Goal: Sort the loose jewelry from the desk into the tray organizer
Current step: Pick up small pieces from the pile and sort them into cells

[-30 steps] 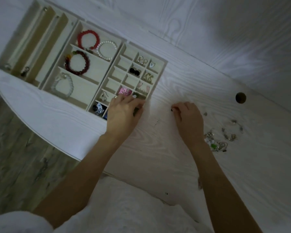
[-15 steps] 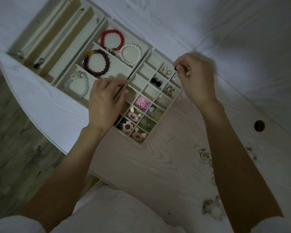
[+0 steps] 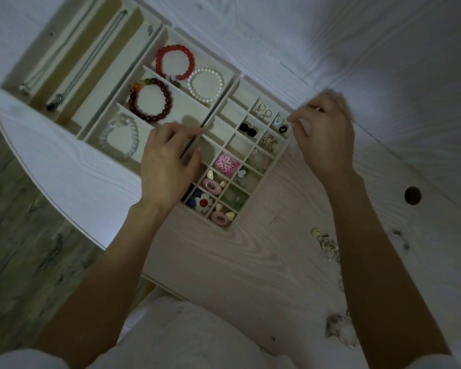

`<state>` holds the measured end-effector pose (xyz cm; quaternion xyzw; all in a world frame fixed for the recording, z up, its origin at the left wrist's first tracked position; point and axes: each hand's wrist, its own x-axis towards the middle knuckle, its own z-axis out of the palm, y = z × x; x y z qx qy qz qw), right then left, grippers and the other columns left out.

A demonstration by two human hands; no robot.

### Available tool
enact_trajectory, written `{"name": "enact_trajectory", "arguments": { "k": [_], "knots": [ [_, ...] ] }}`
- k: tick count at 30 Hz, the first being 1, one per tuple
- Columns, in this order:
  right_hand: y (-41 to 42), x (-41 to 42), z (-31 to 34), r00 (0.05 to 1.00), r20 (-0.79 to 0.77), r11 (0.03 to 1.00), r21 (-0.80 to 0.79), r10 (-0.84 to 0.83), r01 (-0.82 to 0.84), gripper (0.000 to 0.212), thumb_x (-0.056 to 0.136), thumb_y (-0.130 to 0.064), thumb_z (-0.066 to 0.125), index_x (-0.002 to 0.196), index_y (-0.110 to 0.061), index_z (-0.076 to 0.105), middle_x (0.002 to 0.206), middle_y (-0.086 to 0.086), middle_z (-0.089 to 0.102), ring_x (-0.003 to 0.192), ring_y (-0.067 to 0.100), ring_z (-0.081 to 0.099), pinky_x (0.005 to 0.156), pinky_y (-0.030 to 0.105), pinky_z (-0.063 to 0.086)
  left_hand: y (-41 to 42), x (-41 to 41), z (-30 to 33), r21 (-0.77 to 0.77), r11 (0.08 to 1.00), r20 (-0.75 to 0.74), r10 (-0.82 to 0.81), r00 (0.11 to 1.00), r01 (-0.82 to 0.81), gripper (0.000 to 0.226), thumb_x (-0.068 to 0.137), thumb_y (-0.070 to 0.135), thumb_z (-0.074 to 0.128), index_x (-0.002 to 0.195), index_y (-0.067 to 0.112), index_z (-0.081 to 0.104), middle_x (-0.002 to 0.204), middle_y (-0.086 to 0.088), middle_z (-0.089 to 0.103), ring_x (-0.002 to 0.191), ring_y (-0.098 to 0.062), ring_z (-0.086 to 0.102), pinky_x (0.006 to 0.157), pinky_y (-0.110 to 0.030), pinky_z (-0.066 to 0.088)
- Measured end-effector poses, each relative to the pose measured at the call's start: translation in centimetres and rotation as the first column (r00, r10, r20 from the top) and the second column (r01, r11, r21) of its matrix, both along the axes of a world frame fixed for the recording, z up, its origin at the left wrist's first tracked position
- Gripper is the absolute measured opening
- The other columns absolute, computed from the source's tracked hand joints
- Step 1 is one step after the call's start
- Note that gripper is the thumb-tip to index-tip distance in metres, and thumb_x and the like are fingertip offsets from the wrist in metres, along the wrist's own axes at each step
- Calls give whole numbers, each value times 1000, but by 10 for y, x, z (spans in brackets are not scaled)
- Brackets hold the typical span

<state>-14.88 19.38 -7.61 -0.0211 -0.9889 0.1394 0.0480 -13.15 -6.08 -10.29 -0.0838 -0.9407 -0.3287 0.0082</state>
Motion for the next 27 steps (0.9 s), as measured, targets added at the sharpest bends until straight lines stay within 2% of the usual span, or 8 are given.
{"name": "enact_trajectory", "arguments": {
  "k": [5,10,14,17,20,23,27],
  "knots": [
    [-4,-3,-2,999,33,999,49,-6,4,7,80,-13,68,84,-11,74,92,10,58,93,27,51,74,26,37,1,1,2,19,1000,11,10,1000,-10,28,87,14,60,114,13,66,102,-12,59,97,-25,52,83,-21,34],
    [-7,-10,-6,996,84,995,95,-40,32,10,80,-21,68,85,-16,76,94,8,59,104,29,48,90,37,40,1,-1,3,21,1000,16,4,1000,-5,28,88,20,57,113,13,67,101,-12,59,96,-26,52,83,-23,36],
    [-9,-10,-8,997,52,996,71,-63,60,10,80,-19,66,81,-15,75,91,8,60,101,28,50,96,35,37,0,-2,3,33,999,10,0,1000,-1,27,89,20,57,113,13,67,101,-11,59,97,-26,52,82,-29,40],
    [-13,-11,-8,988,64,987,-68,-140,144,11,80,-24,70,83,-15,75,92,7,62,100,25,51,92,25,34,0,-2,1,41,999,3,-5,1000,5,27,89,19,57,113,12,67,100,-12,59,95,-25,52,83,-27,40],
    [-15,-12,-15,981,100,979,-106,-166,176,13,79,-27,72,87,-16,75,95,5,63,97,24,53,83,13,21,-1,-2,1,47,999,-2,-23,1000,23,27,91,21,56,113,12,67,99,-11,59,95,-25,53,83,-26,38],
    [-14,-12,-18,979,106,974,-130,-172,185,16,78,-28,73,91,-18,75,97,5,62,96,24,53,79,16,25,-2,-3,1,51,998,-13,-39,999,39,27,92,22,55,113,11,67,98,-11,59,93,-26,54,80,-30,41],
    [-11,-10,-16,987,68,971,-182,-143,153,16,80,-28,71,92,-18,76,90,6,63,91,27,53,76,11,17,-2,-3,1,35,998,-25,-46,999,46,28,91,21,55,113,11,68,97,-11,59,93,-26,53,80,-27,39]
  ]
}}
